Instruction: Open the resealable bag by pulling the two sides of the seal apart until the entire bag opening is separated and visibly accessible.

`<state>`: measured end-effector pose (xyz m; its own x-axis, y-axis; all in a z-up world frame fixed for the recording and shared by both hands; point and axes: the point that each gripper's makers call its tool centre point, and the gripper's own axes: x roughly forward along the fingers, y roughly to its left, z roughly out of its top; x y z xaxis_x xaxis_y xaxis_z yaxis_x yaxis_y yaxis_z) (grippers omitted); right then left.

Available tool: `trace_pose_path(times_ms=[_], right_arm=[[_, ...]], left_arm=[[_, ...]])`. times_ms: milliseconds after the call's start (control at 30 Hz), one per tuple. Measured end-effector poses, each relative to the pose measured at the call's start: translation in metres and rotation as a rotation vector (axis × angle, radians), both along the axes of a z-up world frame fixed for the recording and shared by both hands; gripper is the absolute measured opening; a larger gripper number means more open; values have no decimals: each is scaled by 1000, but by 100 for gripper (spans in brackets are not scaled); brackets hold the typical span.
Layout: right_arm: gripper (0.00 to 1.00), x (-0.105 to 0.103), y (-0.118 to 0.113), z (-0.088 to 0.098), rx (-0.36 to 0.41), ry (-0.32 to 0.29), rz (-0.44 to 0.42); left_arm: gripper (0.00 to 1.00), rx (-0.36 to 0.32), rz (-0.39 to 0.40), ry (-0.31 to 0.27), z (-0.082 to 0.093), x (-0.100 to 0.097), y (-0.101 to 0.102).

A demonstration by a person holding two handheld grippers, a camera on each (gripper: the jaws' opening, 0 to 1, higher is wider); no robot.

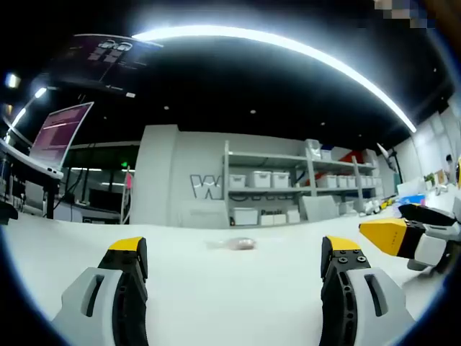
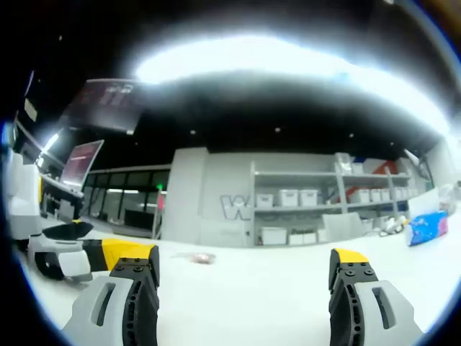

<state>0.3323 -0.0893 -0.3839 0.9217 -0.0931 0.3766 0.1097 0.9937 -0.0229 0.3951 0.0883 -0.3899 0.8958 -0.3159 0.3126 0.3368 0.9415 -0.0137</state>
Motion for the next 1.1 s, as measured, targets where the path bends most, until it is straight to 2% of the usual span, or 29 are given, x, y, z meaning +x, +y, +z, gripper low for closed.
trace_pose_path(times_ms=[133,167,200,233,267,300,367,467,1100], right_arm=[[100,0,0,-1,-2,11,3],[100,2,0,-8,6,57,5],[100,8,-7,-12,-2,122,-48],[100,13,-12,-11,38,126,-82],[100,17,-20,-3,2,72,-136],[100,14,-30,7,7,-19,-203],[100,6,-43,7,-8,-2,-313],[100,-1,-45,10,-15,-27,-377],[100,5,-48,5,-9,-13,-393]], left_arm=[[99,0,0,0,1,-2,1],[99,0,0,0,1,-3,2],[99,0,0,0,1,-3,2],[99,-1,0,0,1,-3,2],[99,0,0,0,1,-4,2],[99,0,0,0,1,-4,2],[99,-1,0,0,1,-4,2],[99,-1,0,0,0,-5,3],[99,0,0,-1,2,-2,-3]])
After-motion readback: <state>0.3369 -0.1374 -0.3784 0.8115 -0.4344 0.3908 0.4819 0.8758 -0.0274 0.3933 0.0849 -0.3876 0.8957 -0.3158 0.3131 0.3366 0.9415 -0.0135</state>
